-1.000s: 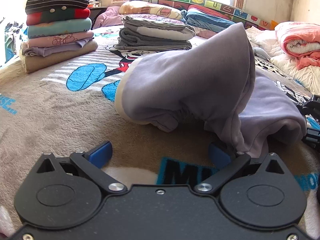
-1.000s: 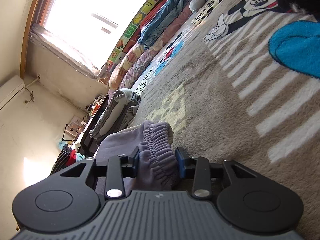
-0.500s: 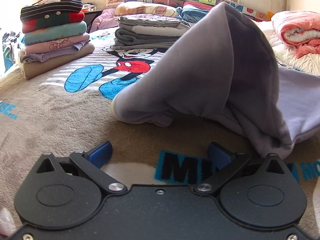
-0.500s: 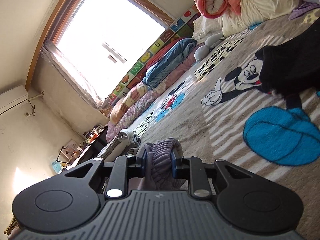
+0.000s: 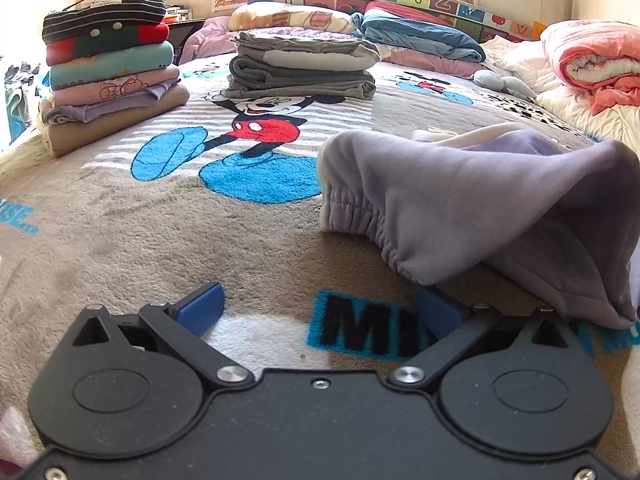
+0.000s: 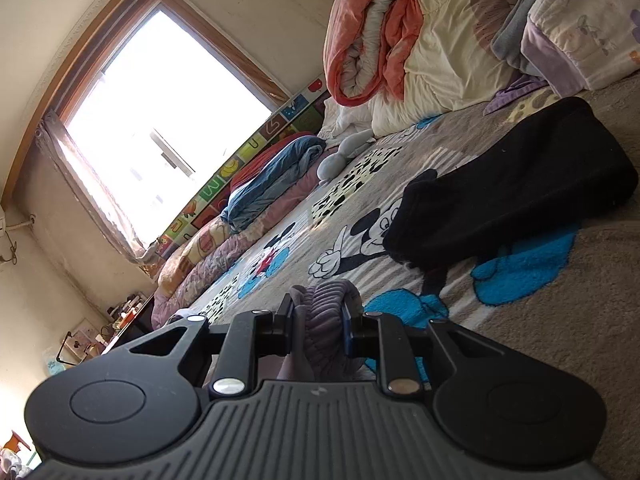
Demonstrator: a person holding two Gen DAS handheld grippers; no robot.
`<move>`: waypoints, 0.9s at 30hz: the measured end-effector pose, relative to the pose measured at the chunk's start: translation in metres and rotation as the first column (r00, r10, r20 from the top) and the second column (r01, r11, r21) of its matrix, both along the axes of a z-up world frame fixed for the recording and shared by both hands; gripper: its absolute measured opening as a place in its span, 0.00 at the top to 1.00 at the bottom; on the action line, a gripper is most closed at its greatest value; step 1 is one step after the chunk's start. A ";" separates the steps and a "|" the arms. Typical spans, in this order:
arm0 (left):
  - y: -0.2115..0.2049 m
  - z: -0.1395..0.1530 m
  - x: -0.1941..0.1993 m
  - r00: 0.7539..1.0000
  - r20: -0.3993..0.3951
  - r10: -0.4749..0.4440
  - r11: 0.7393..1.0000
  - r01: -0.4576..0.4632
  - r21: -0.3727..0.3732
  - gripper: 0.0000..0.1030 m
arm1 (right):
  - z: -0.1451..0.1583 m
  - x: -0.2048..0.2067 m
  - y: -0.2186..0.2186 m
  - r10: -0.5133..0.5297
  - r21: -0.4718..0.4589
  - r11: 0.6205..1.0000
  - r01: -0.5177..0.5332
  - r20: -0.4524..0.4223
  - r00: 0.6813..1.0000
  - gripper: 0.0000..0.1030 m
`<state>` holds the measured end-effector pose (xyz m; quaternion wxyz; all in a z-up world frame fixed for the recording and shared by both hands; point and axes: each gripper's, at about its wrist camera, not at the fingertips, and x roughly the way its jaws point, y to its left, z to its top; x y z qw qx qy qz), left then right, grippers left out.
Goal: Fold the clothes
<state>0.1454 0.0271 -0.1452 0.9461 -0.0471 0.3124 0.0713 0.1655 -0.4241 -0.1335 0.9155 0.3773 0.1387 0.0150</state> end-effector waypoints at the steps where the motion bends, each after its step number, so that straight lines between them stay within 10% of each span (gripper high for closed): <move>1: 0.000 0.000 0.000 1.000 -0.001 0.000 1.000 0.000 -0.001 0.00 | 0.000 -0.004 -0.004 -0.014 -0.008 1.000 0.014 -0.006 1.000 0.77; 17: 0.003 0.004 -0.006 1.000 0.007 0.007 0.998 -0.007 -0.056 0.00 | -0.024 -0.040 -0.059 -0.237 -0.055 0.971 0.231 -0.171 0.956 0.75; 22: 0.023 0.016 -0.015 0.998 0.064 0.024 0.970 -0.008 -0.244 0.01 | -0.021 -0.048 -0.061 -0.287 -0.090 0.957 0.275 -0.180 0.941 0.63; 27: 0.039 0.018 -0.003 0.998 0.063 -0.030 0.879 0.056 -0.473 0.04 | -0.026 -0.046 -0.064 -0.272 -0.072 0.962 0.263 -0.203 0.941 0.53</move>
